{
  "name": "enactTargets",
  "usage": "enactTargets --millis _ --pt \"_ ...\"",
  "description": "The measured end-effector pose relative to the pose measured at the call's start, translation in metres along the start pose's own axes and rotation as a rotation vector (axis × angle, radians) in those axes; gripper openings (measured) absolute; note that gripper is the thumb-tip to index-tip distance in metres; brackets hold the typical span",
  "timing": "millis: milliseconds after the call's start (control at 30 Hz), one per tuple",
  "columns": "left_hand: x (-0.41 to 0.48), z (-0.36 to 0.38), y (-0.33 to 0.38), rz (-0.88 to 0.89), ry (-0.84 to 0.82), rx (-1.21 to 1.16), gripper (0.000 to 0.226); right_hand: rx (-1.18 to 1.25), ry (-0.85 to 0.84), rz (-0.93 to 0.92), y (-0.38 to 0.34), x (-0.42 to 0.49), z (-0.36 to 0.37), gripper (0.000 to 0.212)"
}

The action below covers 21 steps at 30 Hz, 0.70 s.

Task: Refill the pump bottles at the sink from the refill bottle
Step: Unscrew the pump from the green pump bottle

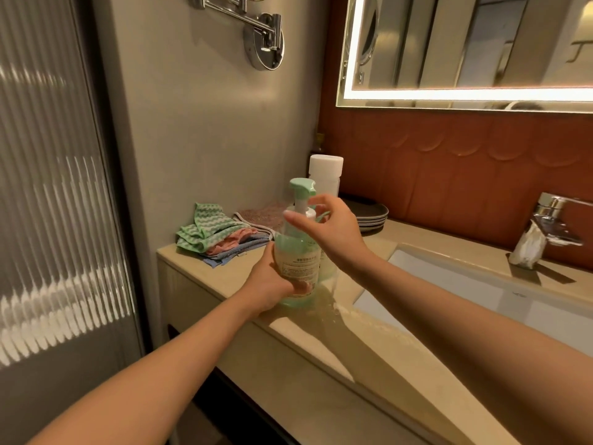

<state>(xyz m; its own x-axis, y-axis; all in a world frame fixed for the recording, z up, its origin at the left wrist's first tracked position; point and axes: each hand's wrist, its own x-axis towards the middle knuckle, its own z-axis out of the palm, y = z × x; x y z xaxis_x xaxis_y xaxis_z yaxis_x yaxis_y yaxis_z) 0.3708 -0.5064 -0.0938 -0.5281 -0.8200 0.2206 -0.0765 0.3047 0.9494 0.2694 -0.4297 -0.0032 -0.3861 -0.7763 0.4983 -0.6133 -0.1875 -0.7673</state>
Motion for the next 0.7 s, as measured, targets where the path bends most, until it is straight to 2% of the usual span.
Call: enactTargets --millis 100,300,433,500,600,700 --pt "0.0 0.001 -0.001 -0.004 0.0 0.046 0.091 -0.071 0.015 -0.013 -0.009 0.002 0.005 0.05" --pt "0.001 -0.001 -0.004 0.031 -0.012 0.097 0.084 0.095 -0.111 0.058 -0.011 -0.001 0.007 0.029" --pt "0.001 0.0 -0.001 0.012 -0.016 0.085 0.102 0.053 -0.05 0.052 -0.009 -0.001 0.01 0.054" --pt "0.001 0.0 -0.001 0.013 -0.016 0.104 0.104 -0.017 0.015 0.035 -0.009 0.001 0.012 0.056" --pt "0.001 0.0 -0.001 0.004 -0.017 0.091 0.1 -0.066 0.03 0.045 -0.009 0.004 0.015 0.04" --pt "0.0 -0.001 -0.001 0.016 -0.026 0.081 0.103 0.009 -0.027 0.07 -0.012 0.001 0.016 0.026"
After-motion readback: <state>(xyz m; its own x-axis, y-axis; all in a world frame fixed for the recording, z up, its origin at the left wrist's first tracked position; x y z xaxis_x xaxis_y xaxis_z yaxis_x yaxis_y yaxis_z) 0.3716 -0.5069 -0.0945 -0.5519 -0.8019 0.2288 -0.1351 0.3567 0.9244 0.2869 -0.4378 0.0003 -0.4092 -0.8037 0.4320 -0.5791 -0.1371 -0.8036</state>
